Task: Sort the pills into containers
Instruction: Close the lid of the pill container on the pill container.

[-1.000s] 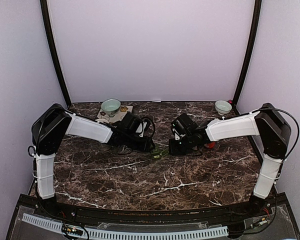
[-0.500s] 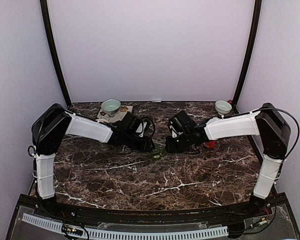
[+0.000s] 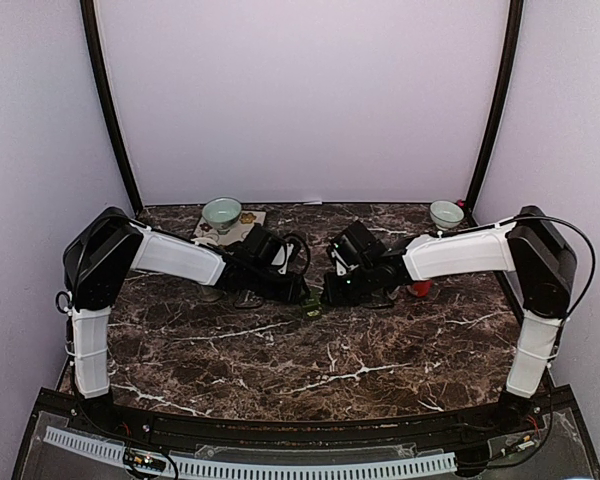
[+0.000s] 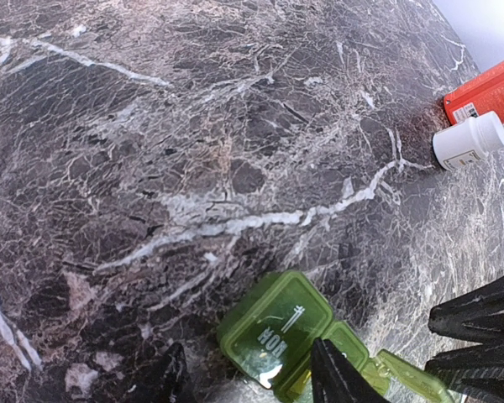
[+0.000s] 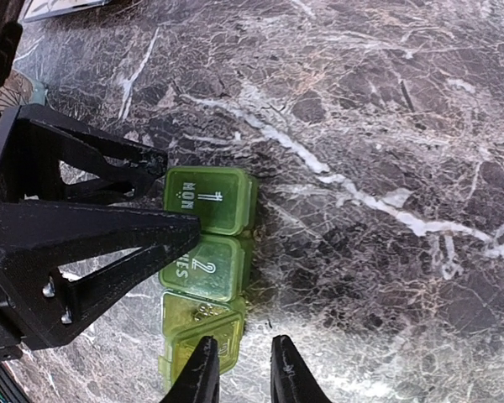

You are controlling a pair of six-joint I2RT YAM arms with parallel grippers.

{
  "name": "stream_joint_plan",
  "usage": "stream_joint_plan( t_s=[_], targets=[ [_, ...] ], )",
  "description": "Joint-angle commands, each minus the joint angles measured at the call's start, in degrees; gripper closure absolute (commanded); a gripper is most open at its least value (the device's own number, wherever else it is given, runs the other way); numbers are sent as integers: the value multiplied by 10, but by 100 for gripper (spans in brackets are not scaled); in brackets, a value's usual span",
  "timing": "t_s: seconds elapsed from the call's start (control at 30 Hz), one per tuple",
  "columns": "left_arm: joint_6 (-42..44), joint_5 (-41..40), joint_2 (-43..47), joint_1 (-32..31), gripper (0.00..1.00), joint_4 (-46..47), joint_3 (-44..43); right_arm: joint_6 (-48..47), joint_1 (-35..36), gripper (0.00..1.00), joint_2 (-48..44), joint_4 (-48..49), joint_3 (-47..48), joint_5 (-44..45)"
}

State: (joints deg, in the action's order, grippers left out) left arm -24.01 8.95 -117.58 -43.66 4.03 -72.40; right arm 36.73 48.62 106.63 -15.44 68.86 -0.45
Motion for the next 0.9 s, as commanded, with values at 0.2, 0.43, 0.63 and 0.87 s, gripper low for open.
stream_joint_plan(
  t_s=[0.2,0.43,0.63,0.87],
  targets=[
    [5,-2,-5,2,50,-24,-14,4,13,69,30,10,22,-24],
    [4,-1,-5,2,50,-24,-13,6,14,64,40,13,28,-32],
    [3,0,-4,2,50,-24,-14,10,15,63,46,17,30,-37],
    [2,0,-5,2,50,-24,-14,12,16,63,58,20,36,-45]
  ],
)
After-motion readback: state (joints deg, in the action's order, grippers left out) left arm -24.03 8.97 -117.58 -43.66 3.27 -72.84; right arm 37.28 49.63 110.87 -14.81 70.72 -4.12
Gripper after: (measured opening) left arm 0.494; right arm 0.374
